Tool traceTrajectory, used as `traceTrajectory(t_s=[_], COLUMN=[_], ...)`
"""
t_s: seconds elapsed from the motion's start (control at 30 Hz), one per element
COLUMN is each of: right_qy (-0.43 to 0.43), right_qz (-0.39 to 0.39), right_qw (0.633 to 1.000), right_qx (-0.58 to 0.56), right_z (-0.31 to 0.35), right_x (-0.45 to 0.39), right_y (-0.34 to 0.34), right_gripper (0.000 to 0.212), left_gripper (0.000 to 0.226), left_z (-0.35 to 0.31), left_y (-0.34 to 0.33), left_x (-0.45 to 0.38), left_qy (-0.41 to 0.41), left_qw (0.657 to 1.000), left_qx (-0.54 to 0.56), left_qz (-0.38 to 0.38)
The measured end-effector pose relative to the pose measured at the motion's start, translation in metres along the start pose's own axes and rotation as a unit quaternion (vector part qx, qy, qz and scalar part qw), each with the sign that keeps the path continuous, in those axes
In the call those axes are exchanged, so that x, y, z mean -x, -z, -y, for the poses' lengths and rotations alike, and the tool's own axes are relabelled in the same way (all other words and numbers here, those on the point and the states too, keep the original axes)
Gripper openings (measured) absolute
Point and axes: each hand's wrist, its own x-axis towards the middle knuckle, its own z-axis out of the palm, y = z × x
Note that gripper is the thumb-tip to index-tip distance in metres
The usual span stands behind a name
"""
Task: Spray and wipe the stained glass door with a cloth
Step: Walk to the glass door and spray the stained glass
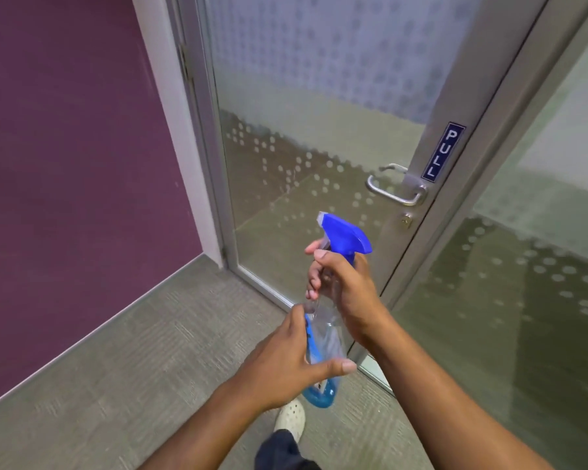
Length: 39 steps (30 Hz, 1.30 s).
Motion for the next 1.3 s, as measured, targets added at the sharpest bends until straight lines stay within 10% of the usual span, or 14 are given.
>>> traceTrajectory(t_s=[0.73,1.3], right_qy=[0.056,0.182], right_qz=[-0.06,-0.333], right_qw=[0.996,0.912], right_qx=[0.017,0.158], right_z=[-0.009,0.023], right_x=[-0.315,-0.427], right_y=[-0.008,-0.074], right_gripper=[0.012,0.015], left_gripper=[0.082,0.052], left_z=[0.04,0.05], left_y=[0.201,0.327], left_x=[-0.299,-0.445], left_qy=[-0.122,-0.309], left_qw=[0.992,0.923], left_qx=[0.021,0.016], left_qz=[0.034,0.228])
